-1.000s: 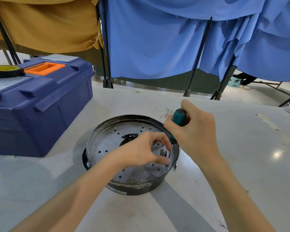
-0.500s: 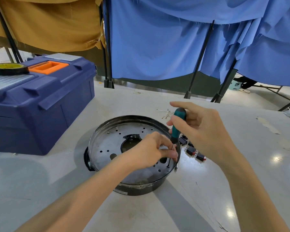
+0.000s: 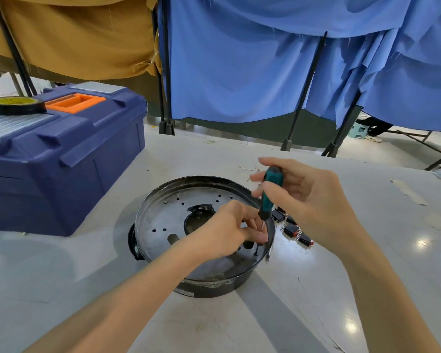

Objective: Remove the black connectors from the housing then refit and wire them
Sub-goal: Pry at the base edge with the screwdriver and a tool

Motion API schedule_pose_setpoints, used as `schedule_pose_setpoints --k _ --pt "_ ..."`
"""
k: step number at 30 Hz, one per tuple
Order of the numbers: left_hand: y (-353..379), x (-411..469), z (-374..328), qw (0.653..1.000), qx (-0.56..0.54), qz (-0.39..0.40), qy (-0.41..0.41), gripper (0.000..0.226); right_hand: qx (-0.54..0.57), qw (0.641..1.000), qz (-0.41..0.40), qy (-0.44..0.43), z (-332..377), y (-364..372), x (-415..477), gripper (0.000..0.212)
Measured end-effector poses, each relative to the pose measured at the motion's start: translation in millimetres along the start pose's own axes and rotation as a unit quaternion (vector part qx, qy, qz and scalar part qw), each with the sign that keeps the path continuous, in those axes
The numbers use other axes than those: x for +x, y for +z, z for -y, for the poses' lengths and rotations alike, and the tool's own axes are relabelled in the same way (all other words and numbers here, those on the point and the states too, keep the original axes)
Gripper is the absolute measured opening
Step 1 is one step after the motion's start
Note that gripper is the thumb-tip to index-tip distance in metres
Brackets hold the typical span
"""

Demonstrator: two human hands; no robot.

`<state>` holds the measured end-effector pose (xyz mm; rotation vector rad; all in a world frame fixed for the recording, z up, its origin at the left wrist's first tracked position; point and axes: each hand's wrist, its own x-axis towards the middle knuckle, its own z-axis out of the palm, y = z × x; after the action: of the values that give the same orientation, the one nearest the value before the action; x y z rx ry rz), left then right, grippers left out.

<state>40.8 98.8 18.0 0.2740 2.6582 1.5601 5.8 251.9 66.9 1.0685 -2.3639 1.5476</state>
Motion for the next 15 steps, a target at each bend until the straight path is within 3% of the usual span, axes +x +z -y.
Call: schedule_pose_setpoints --k 2,4,8,10,15 --pt "0 0 1 1.0 0.004 0.005 0.004 0.015 0.005 1.0 -0.007 -0.007 -2 -1 0 0.028" --pt "0 0 1 1.0 -0.003 0.006 0.012 0.015 -0.047 0.996 -0.08 -0.009 -4 2 0 0.028" --pt "3 2 2 1.0 -0.003 -0.008 0.014 0.019 -0.106 0.982 -0.154 0.013 -5 9 1 0.047" --pt "3 3 3 1.0 -0.007 -0.009 0.011 0.023 -0.085 0.989 -0.123 0.015 -3 4 1 0.05" --pt "3 3 3 1.0 0.001 -0.009 0.005 0.012 0.024 0.999 -0.014 -0.027 0 -5 1 0.029"
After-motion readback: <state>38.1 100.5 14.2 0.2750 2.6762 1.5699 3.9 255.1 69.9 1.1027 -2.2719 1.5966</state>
